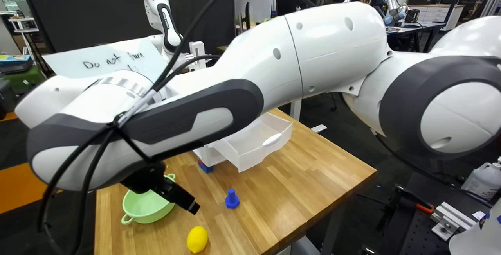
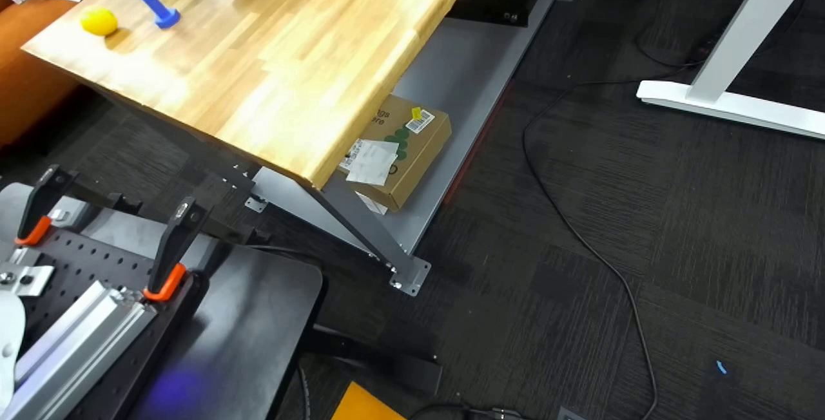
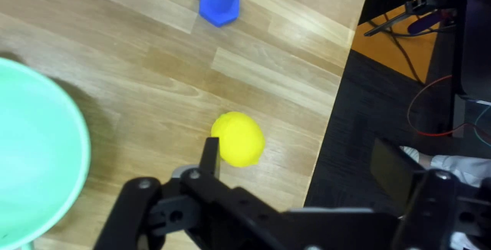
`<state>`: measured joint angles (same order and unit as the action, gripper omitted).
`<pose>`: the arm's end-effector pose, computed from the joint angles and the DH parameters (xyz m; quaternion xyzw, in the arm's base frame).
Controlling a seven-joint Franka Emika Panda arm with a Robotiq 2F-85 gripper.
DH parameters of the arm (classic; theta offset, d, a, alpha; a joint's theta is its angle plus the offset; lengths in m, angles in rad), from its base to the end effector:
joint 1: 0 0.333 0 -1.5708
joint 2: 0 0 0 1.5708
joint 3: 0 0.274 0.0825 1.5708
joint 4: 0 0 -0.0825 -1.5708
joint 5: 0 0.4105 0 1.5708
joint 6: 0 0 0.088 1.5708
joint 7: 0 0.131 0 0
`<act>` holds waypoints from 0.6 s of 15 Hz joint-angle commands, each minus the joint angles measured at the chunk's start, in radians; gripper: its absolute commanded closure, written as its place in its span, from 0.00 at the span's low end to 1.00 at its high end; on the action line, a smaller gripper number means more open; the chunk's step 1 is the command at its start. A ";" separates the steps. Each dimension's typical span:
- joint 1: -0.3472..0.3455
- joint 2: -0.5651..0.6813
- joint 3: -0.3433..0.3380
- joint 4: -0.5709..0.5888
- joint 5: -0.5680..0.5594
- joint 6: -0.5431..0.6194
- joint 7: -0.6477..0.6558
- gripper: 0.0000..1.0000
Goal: Pick up the lemon from the green pot then place it inside the open drawer
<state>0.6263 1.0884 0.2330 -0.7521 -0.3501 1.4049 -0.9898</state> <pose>0.5553 0.4696 0.2103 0.6120 0.7601 -0.2131 0.0475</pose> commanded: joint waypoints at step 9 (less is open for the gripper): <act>0.000 0.030 0.016 0.000 0.004 0.169 -0.107 0.00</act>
<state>0.6263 1.1184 0.2490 -0.7525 -0.3463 1.5741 -1.0967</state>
